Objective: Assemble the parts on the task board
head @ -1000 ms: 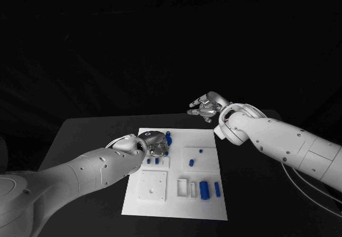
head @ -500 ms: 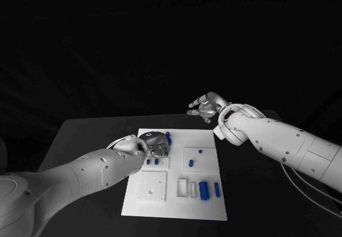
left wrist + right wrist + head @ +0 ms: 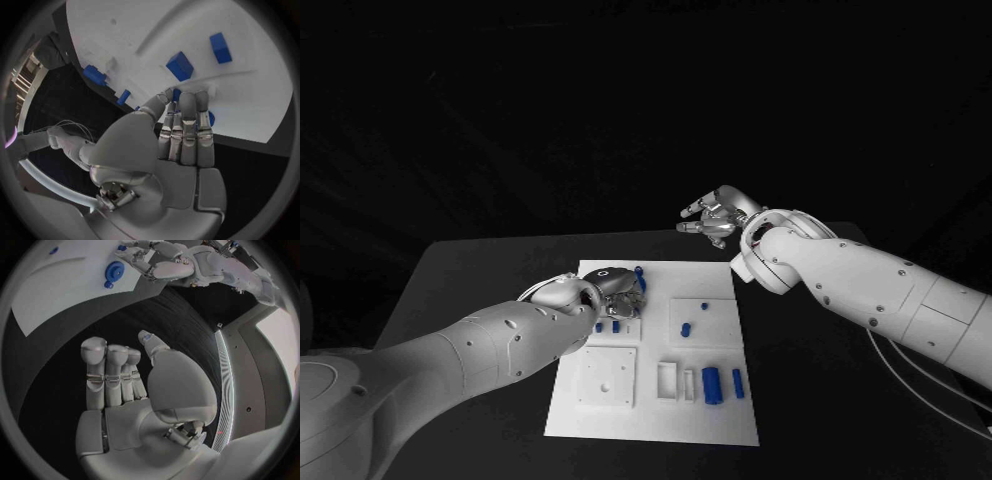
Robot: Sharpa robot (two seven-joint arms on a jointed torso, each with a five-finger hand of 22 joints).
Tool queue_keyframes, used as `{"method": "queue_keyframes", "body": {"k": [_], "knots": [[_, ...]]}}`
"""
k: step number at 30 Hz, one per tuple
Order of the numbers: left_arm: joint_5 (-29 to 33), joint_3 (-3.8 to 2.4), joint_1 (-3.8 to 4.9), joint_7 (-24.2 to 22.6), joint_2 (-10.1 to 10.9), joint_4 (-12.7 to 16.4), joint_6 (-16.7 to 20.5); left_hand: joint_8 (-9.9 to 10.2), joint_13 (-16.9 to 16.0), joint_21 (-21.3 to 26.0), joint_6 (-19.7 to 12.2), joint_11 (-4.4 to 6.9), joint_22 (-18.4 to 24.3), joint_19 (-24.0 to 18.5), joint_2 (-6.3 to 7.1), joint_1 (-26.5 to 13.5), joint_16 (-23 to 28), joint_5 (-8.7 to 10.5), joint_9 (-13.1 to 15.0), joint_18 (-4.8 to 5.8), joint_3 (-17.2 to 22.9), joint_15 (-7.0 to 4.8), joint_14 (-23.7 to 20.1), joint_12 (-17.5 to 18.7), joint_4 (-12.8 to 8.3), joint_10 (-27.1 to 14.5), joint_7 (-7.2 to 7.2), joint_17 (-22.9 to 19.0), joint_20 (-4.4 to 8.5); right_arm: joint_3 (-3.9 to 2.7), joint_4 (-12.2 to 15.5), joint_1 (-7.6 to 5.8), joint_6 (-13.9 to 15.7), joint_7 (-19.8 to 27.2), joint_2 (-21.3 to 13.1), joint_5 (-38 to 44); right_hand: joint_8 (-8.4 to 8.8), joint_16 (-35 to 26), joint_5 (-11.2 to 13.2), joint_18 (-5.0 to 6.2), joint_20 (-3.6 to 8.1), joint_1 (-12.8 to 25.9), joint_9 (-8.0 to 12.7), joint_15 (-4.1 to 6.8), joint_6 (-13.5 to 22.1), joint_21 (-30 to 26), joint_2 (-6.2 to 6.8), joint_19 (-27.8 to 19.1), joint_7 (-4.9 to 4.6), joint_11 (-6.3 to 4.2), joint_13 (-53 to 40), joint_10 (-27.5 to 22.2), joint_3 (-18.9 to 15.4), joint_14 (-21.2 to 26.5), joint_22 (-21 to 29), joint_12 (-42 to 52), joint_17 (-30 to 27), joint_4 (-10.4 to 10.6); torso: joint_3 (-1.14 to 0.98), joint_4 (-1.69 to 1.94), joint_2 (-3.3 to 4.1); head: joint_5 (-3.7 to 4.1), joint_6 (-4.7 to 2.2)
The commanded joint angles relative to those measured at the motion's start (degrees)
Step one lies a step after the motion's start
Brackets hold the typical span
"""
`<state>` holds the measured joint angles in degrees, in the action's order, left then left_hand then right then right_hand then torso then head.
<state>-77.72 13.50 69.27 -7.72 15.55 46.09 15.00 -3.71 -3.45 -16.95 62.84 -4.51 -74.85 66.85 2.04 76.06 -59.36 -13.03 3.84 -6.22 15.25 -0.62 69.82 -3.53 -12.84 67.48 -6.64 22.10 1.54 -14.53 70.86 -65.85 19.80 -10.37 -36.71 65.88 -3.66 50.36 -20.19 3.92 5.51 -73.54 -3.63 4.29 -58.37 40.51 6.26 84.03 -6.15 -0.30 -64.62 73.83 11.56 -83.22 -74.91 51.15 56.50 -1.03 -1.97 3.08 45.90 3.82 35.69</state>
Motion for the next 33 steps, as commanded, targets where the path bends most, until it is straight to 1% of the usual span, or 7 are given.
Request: {"method": "queue_keyframes", "body": {"k": [1,6,12,17,23,28,33], "knots": [[0.02,0.13,-0.38,0.71,-0.13,-0.8,-2.83,0.07,0.05,-0.42,0.77,0.01,-1.42,0.06,-0.47,0.61,-0.38,0.23,-0.01,0.73,0.25,-0.11,0.2,0.21,0.21,0.77,-0.01,0.07,0.34,-0.01,0.06,0.02,-0.12,0.47,0.08,0.09,0.11,-0.05,-0.07,0.58,-0.15,0.54,0.01,0.06,-0.39,-0.09,-0.01,1.6,-0.21,-0.05,-0.02,-0.34,0.22,0.12,-5.33,-0.06,0.07,0.1,0.02,-0.01,0.04,-0.03,0.07],[-0.04,0.13,-0.74,0.75,-0.43,-1.91,-3.6,0.07,0.04,-1.2,1.3,0.14,-1.41,-0.14,-0.88,0.9,-0.66,0.36,-0.01,0.68,0.18,-0.16,0.38,0.2,0.33,1.3,0.09,0.07,0.39,-0.01,0.05,0.02,-0.13,0.47,0.14,0.09,0.1,-0.06,-0.07,0.57,-0.14,0.54,0.01,0.06,-0.5,-0.07,-0.06,1.61,-0.19,-0.07,-0.06,-0.31,0.27,0.13,-5.33,0.0,0.07,0.1,0.02,-0.01,0.03,0.06,0.08],[0.09,0.13,-1.08,0.28,-0.56,-2.24,-4.92,0.07,0.04,-1.68,1.71,0.29,-1.37,-0.26,-1.28,0.93,-0.92,0.65,-0.01,0.71,0.05,-0.27,0.46,0.2,0.48,1.59,0.21,0.1,0.46,-0.01,0.02,0.02,-0.13,0.49,0.17,0.09,0.1,-0.06,-0.07,0.57,-0.14,0.54,0.01,0.06,-0.5,-0.07,-0.06,1.61,-0.19,-0.07,-0.06,-0.31,0.27,0.13,-5.33,0.0,0.07,0.1,0.04,-0.03,0.01,0.22,0.23],[0.12,0.13,-1.19,0.35,-0.57,-2.36,-5.33,0.1,0.04,-1.9,1.49,0.21,-1.37,-0.3,-1.34,1.05,-0.96,0.64,-0.05,0.69,0.02,-0.21,0.44,0.19,0.36,1.38,0.12,0.07,0.48,-0.01,0.02,0.02,-0.14,0.51,0.17,0.09,0.1,-0.06,-0.07,0.57,-0.14,0.54,0.01,0.06,-0.5,-0.07,-0.06,1.61,-0.19,-0.07,-0.06,-0.31,0.27,0.13,-5.33,0.0,0.07,0.1,0.01,0.04,-0.03,0.29,0.27],[0.13,0.13,-1.22,0.84,-0.51,-2.6,-5.14,0.11,0.04,-2.27,1.01,0.05,-1.39,-0.41,-1.47,1.47,-0.98,0.53,-0.07,0.42,0.23,-0.1,0.55,0.2,0.09,1.21,-0.06,0.0,0.4,-0.01,0.05,0.02,-0.14,0.5,0.09,0.09,0.1,-0.06,-0.07,0.57,-0.14,0.54,0.01,0.06,-0.5,-0.07,-0.06,1.61,-0.19,-0.07,-0.06,-0.31,0.27,0.13,-5.33,0.0,0.07,0.1,0.03,0.12,-0.04,0.34,0.29],[0.03,0.13,-1.22,1.51,-0.38,-2.72,-5.16,0.12,0.04,-2.42,-0.8,-0.15,-1.33,-0.8,-0.87,1.74,-0.4,0.59,-0.12,0.25,0.23,0.0,0.4,0.2,-0.21,0.55,0.08,-0.35,0.26,-0.01,0.11,0.02,-0.15,0.5,0.01,0.09,0.12,-0.03,-0.09,0.56,-0.13,0.62,0.02,0.07,-0.49,-0.02,-0.07,1.62,-0.18,-0.08,-0.09,-0.29,0.28,0.11,-5.34,0.05,0.11,0.16,0.03,0.1,-0.05,0.36,0.27],[-0.1,0.13,-1.22,1.58,-0.21,-2.67,-4.64,0.11,0.05,-3.28,-0.77,-0.2,-1.48,-1.08,-0.66,2.36,-0.09,-0.78,-0.12,0.01,0.78,-0.06,0.6,0.21,-0.75,0.56,-0.03,-0.53,0.34,-0.01,0.13,0.02,-0.15,0.51,-0.07,0.09,0.12,-0.03,-0.09,0.56,-0.13,0.62,0.02,0.07,-0.49,-0.02,-0.07,1.62,-0.18,-0.08,-0.09,-0.29,0.28,0.11,-5.34,0.05,0.11,0.16,0.05,0.12,-0.03,0.39,0.3]]}}
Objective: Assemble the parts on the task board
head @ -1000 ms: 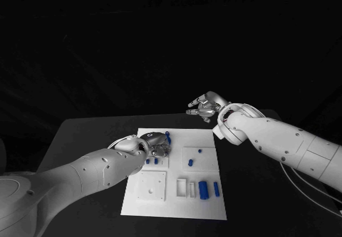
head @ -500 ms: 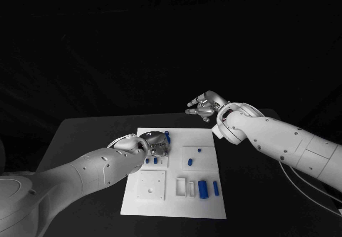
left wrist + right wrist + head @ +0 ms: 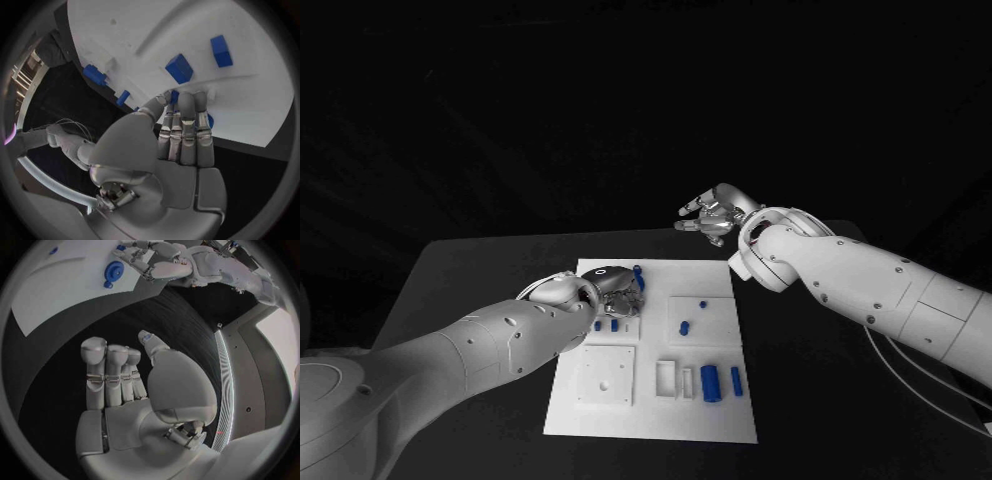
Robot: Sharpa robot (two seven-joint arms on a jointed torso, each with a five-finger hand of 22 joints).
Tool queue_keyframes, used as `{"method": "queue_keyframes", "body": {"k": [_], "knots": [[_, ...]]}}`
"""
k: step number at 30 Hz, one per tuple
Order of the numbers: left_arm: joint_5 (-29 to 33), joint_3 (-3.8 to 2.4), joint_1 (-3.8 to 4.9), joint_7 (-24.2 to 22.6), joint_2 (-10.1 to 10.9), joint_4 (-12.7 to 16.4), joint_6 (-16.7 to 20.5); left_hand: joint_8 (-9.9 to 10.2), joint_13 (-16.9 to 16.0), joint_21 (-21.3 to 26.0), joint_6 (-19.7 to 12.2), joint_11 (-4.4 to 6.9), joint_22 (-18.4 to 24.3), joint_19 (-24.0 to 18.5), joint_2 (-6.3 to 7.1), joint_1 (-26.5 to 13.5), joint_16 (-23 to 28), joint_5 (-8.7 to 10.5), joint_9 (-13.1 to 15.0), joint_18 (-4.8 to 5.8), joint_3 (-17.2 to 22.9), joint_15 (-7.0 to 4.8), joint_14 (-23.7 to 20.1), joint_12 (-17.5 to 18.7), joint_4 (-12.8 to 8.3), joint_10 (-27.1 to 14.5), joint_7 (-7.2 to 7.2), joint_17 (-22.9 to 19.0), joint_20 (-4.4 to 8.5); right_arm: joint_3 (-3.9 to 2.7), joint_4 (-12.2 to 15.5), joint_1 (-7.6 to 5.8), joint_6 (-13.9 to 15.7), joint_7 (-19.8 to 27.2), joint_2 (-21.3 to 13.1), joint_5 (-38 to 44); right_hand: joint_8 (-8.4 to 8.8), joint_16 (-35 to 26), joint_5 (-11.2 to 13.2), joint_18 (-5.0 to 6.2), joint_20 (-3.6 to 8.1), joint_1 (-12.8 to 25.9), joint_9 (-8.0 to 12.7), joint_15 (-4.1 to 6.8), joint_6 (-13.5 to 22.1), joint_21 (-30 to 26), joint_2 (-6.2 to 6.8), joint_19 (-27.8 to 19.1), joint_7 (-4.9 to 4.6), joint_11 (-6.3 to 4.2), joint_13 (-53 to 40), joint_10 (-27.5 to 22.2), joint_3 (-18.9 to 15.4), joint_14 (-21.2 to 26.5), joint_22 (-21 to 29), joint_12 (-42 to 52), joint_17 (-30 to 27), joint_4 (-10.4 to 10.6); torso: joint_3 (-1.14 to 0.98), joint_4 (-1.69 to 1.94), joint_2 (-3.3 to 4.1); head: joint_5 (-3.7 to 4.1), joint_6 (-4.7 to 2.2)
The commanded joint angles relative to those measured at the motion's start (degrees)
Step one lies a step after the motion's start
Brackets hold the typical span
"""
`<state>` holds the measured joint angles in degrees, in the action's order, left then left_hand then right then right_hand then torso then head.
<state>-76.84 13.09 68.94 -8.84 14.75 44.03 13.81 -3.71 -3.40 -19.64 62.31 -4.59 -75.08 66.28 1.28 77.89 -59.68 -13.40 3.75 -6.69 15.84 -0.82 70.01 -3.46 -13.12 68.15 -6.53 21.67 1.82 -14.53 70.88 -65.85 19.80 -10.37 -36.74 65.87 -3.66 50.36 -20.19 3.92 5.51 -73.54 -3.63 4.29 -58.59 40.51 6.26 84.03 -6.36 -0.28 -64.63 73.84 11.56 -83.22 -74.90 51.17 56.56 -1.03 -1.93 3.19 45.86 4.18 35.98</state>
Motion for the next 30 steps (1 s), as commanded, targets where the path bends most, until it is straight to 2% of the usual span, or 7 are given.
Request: {"method": "queue_keyframes", "body": {"k": [1,22,30], "knots": [[-0.99,0.53,-0.89,2.61,0.62,-0.6,-3.2,0.11,0.0,-0.83,-0.31,-0.13,-1.24,-0.6,0.13,0.52,0.25,-0.56,-0.03,0.46,0.29,0.13,0.44,0.12,-0.51,-0.1,-0.17,-0.12,0.07,-0.01,0.11,0.02,-0.14,0.51,-0.05,0.09,0.12,-0.03,-0.09,0.56,-0.13,0.62,0.02,0.07,-0.27,-0.02,-0.07,1.62,0.03,-0.1,-0.09,-0.31,0.28,0.11,-5.34,0.03,0.05,0.16,-0.02,-0.01,0.02,0.01,-0.01],[-0.67,0.53,-0.89,0.13,1.0,-0.37,2.3,0.07,0.0,-2.35,-0.38,-0.43,-1.11,-1.12,0.86,0.27,0.65,-2.0,-0.02,0.1,1.12,0.25,0.67,0.12,-0.57,-0.98,-0.5,-0.22,-0.05,-0.01,0.09,0.03,-0.21,0.58,-0.11,-0.02,0.11,0.01,-0.09,0.57,-0.13,0.69,0.02,0.06,-0.28,-0.09,-0.04,1.63,0.03,-0.1,-0.1,-0.28,0.24,0.1,-5.33,0.06,0.09,0.27,-0.02,-0.01,0.03,-0.06,-0.29],[-0.17,0.53,-0.89,-0.52,1.22,-0.24,4.04,0.13,0.0,-1.24,-1.46,-1.06,-0.71,-0.7,2.01,-0.33,0.95,-1.62,-0.07,-0.08,0.41,0.71,0.55,0.11,0.03,-3.45,-0.37,-0.37,-0.56,-0.01,0.07,0.03,-0.22,0.6,-0.13,-0.03,0.11,0.01,-0.09,0.57,-0.13,0.69,0.02,0.06,-0.28,-0.09,-0.04,1.63,0.03,-0.1,-0.1,-0.28,0.24,0.1,-5.33,0.06,0.09,0.27,0.01,-0.05,0.03,-0.14,-0.32]]}}
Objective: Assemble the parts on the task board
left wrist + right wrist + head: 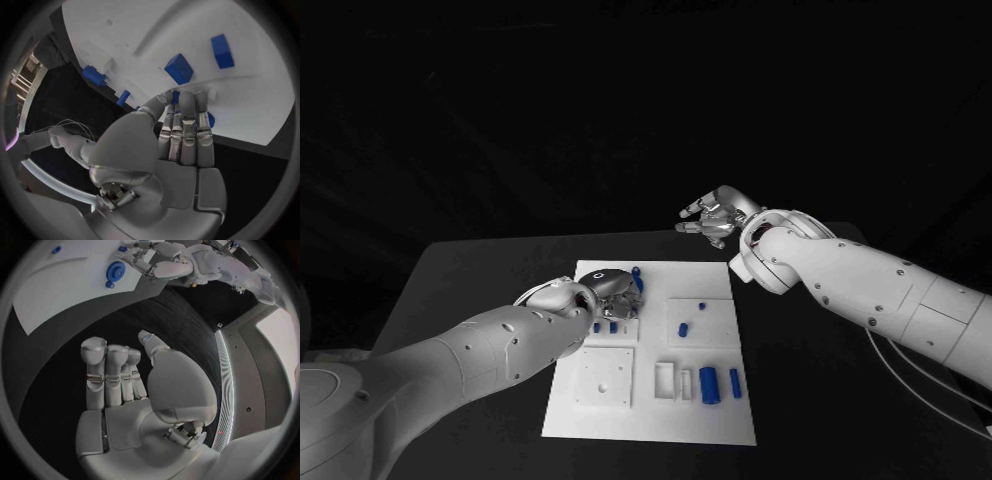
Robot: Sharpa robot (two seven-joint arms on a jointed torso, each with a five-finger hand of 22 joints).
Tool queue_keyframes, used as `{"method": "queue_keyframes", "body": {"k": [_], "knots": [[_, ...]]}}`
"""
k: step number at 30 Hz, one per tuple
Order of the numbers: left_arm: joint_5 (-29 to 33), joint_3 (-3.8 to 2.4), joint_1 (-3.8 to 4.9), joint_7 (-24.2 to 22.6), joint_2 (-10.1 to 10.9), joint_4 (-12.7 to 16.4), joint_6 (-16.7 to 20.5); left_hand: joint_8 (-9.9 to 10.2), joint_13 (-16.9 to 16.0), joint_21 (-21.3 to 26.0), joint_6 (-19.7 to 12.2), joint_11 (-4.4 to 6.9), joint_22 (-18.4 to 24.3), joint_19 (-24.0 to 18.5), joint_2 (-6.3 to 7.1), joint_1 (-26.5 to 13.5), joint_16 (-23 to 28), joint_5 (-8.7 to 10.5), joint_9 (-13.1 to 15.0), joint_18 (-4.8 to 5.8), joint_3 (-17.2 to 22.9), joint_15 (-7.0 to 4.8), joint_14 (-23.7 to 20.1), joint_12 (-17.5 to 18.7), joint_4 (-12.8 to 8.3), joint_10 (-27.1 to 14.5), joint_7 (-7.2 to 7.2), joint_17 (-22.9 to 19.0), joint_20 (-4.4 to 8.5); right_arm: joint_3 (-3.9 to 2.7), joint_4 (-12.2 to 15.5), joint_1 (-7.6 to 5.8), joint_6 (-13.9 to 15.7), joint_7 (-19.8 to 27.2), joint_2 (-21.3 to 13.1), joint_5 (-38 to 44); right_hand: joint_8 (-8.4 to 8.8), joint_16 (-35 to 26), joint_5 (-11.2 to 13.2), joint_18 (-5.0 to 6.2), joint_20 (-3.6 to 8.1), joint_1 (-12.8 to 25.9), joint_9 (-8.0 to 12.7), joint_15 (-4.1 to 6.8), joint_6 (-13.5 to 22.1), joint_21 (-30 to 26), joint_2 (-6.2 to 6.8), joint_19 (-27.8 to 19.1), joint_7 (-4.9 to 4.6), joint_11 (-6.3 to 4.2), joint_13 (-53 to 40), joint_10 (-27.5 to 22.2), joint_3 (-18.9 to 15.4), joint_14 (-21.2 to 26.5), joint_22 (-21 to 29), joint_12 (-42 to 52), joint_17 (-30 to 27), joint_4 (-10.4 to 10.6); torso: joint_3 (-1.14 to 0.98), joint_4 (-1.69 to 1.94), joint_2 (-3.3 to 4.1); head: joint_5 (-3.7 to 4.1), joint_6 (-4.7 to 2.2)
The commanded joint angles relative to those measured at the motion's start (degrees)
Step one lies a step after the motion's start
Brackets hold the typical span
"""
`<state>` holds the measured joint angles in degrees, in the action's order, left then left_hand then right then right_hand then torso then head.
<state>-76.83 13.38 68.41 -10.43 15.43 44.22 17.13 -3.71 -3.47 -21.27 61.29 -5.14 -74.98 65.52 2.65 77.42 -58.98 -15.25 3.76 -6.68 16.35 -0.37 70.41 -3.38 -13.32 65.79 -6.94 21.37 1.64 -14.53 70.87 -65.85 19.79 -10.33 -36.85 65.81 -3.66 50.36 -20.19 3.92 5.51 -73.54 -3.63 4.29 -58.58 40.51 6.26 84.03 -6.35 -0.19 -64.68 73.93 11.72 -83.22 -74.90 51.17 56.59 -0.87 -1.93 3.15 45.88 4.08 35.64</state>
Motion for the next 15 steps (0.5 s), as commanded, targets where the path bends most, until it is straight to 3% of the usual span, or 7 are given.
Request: {"method": "queue_keyframes", "body": {"k": [1,15], "knots": [[-0.08,0.24,-0.35,0.97,0.6,-0.37,0.9,0.13,0.06,0.96,-0.37,-0.54,-0.85,0.36,0.68,0.27,0.19,0.25,-0.08,-0.11,-0.24,0.26,0.26,0.01,0.44,-1.14,-0.04,-0.06,-0.42,-0.01,0.07,0.03,-0.22,0.56,-0.04,0.02,0.11,0.01,-0.09,0.57,-0.13,0.69,0.02,0.06,-0.29,-0.09,-0.04,1.63,0.02,-0.19,-0.05,-0.37,0.08,0.1,-5.33,0.05,0.05,0.11,0.0,-0.01,0.0,-0.02,0.04],[0.68,0.23,-0.32,0.32,1.12,0.22,2.38,0.12,0.06,2.23,-0.3,-0.64,-1.0,0.91,1.15,0.35,0.28,0.28,-0.07,-0.02,-0.69,0.34,0.1,0.03,0.87,-1.6,-0.07,-0.14,-0.49,-0.01,0.13,0.03,-0.24,0.53,-0.16,0.01,0.11,0.01,-0.09,0.57,-0.13,0.69,0.02,0.06,-0.29,-0.09,-0.04,1.63,0.02,-0.19,-0.05,-0.37,0.08,0.1,-5.33,0.05,0.05,0.11,-0.02,0.0,-0.01,-0.15,0.1]]}}
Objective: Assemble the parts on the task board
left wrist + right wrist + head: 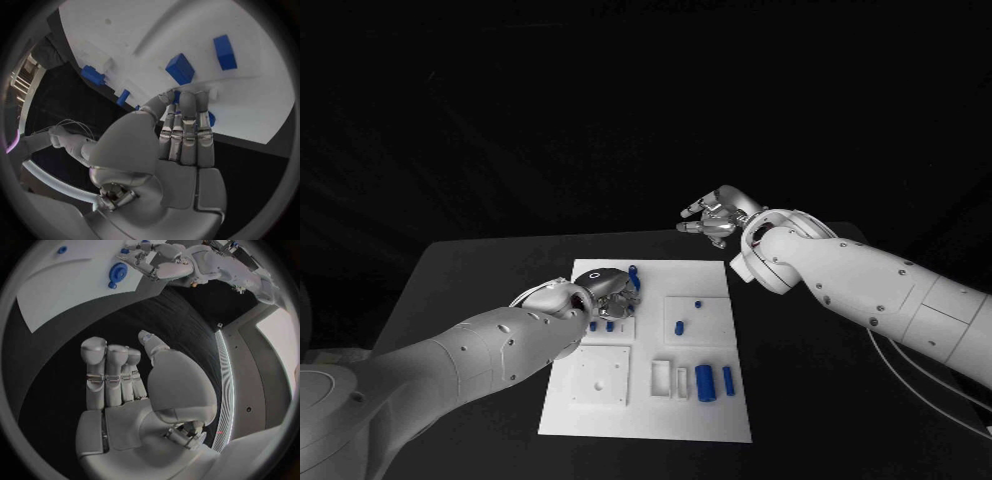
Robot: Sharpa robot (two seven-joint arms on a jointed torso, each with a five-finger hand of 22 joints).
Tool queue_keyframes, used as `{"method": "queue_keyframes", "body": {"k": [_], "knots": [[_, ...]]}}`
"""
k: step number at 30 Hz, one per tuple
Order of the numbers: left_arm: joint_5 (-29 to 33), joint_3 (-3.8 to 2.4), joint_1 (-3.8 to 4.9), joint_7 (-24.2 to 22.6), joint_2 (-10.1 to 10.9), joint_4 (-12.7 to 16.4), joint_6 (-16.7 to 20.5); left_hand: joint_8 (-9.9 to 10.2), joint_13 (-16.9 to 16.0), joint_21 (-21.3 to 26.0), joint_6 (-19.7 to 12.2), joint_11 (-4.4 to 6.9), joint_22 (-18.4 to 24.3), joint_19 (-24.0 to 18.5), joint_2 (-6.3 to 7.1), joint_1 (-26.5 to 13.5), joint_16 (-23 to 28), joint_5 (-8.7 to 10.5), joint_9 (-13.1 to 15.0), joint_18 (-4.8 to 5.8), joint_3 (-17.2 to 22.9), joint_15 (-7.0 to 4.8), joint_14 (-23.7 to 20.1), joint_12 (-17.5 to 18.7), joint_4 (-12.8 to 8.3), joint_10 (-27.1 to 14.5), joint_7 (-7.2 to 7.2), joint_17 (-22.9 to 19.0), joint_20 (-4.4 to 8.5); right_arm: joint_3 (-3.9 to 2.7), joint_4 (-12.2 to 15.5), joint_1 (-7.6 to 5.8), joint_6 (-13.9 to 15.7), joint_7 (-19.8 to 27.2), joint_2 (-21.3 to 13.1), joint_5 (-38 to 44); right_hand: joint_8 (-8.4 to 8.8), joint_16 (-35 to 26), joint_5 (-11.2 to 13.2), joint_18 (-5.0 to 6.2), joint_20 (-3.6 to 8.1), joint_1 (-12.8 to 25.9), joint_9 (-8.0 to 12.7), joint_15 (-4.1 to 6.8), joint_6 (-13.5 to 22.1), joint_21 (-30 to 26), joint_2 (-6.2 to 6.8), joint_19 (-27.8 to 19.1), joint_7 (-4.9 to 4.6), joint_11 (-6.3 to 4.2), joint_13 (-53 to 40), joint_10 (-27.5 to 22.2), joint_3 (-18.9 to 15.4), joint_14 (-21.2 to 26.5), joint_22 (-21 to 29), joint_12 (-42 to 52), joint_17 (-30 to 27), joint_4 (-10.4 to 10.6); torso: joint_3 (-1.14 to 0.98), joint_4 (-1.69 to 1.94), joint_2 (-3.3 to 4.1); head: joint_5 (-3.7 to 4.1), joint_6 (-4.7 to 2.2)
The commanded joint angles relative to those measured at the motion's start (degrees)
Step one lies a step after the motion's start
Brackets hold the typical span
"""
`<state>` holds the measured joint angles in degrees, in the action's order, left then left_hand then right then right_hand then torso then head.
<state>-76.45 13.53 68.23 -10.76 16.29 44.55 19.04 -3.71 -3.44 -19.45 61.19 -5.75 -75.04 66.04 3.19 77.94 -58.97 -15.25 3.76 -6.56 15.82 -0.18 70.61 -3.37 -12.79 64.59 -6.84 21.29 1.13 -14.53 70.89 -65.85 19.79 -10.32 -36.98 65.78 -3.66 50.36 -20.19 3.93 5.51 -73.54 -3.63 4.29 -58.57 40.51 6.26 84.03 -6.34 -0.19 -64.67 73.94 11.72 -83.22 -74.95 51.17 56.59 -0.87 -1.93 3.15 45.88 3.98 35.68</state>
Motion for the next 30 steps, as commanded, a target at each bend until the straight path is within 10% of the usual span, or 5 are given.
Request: {"method": "queue_keyframes", "body": {"k": [1,30], "knots": [[0.31,0.09,-0.14,0.71,0.3,-0.07,0.36,0.12,0.03,0.49,-0.19,-0.08,-0.95,0.37,0.66,-0.13,0.32,0.29,-0.07,-0.13,-0.22,0.17,-0.16,0.02,0.34,-0.52,-0.19,-0.08,0.01,-0.01,0.12,0.02,-0.24,0.52,-0.03,0.04,0.11,0.01,-0.09,0.56,-0.13,0.69,0.02,0.07,-0.29,-0.09,-0.04,1.63,0.02,-0.19,-0.06,-0.37,0.08,0.1,-5.29,0.05,0.05,0.11,-0.02,0.02,-0.02,-0.02,0.07],[-1.73,0.1,-0.11,2.94,0.91,0.58,-0.9,0.11,0.02,-2.96,1.21,0.04,-1.21,-1.55,0.75,1.11,0.01,-0.37,-0.06,-0.2,0.03,0.02,-0.81,-0.01,-1.57,0.37,-0.43,-0.23,0.18,-0.01,0.23,0.02,-0.28,0.47,-0.23,0.04,0.11,0.01,-0.09,0.56,-0.13,0.69,0.02,0.07,-0.29,-0.09,-0.04,1.63,0.02,-0.19,-0.06,-0.37,0.08,0.1,-5.29,0.05,0.05,0.11,-0.06,-0.07,-0.01,-0.23,0.11]]}}
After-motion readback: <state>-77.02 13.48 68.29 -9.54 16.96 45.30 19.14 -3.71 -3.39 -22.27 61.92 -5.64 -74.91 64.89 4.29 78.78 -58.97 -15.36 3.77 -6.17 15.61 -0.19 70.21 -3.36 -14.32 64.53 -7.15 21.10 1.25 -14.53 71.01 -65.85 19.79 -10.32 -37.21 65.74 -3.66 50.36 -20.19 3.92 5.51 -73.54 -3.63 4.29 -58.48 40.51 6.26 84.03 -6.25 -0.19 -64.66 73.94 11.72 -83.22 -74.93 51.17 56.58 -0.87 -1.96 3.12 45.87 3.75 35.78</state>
